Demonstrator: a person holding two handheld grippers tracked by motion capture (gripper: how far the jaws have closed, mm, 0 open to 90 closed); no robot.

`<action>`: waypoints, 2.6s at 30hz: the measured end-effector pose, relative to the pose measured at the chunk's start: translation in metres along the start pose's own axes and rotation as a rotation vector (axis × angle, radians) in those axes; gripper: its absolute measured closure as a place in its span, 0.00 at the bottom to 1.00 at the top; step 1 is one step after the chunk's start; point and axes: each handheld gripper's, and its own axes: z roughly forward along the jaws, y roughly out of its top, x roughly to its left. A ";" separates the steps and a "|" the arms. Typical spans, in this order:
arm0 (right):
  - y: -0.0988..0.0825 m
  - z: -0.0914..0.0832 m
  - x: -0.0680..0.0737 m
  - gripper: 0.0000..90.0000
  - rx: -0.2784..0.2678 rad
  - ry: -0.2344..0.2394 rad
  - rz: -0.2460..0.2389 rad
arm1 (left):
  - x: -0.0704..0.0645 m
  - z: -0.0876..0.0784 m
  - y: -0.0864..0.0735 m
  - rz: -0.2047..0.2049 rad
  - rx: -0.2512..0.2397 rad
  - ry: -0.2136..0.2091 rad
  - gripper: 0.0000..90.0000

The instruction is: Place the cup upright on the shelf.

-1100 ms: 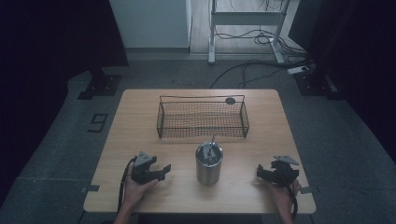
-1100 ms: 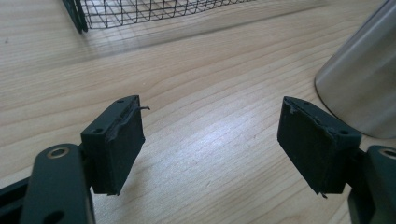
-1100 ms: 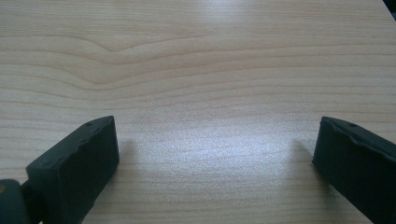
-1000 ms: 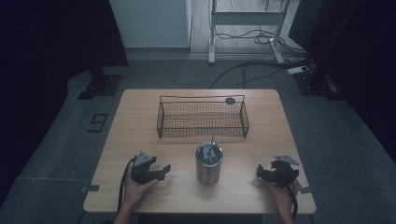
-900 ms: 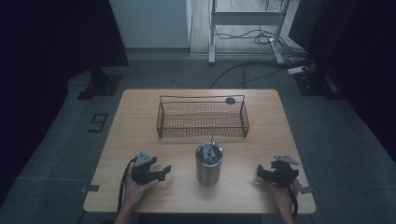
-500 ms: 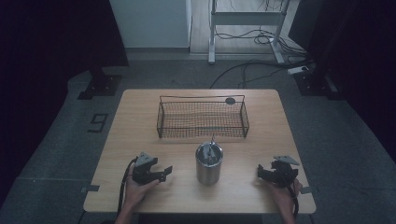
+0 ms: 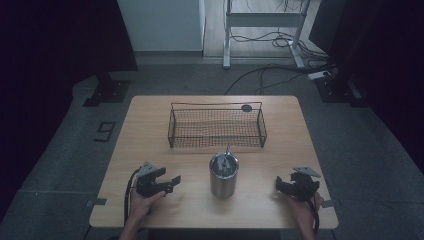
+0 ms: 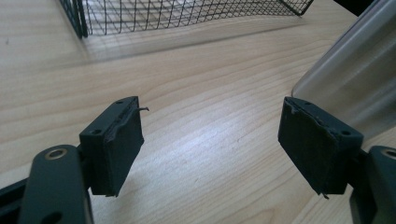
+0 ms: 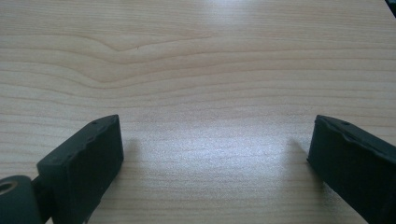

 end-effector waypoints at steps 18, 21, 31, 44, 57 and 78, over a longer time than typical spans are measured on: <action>-0.001 -0.001 -0.002 0.03 -0.001 -0.010 0.011 | -0.032 -0.015 0.028 0.082 -0.077 -0.090 0.17; -0.001 -0.001 -0.002 0.03 -0.001 -0.012 0.013 | -0.041 -0.015 0.031 0.105 -0.088 -0.108 0.16; -0.001 -0.001 -0.003 0.04 -0.002 -0.016 0.017 | -0.064 -0.005 0.036 0.149 -0.068 -0.169 0.11; -0.001 -0.001 -0.003 0.04 -0.001 -0.019 0.019 | -0.085 0.011 0.037 0.181 -0.039 -0.228 0.04; -0.001 -0.001 -0.004 0.04 -0.002 -0.020 0.021 | -0.098 0.025 0.040 0.183 -0.034 -0.250 0.03; -0.001 -0.001 -0.004 0.04 -0.002 -0.020 0.021 | -0.118 0.052 0.052 0.238 -0.004 -0.289 0.00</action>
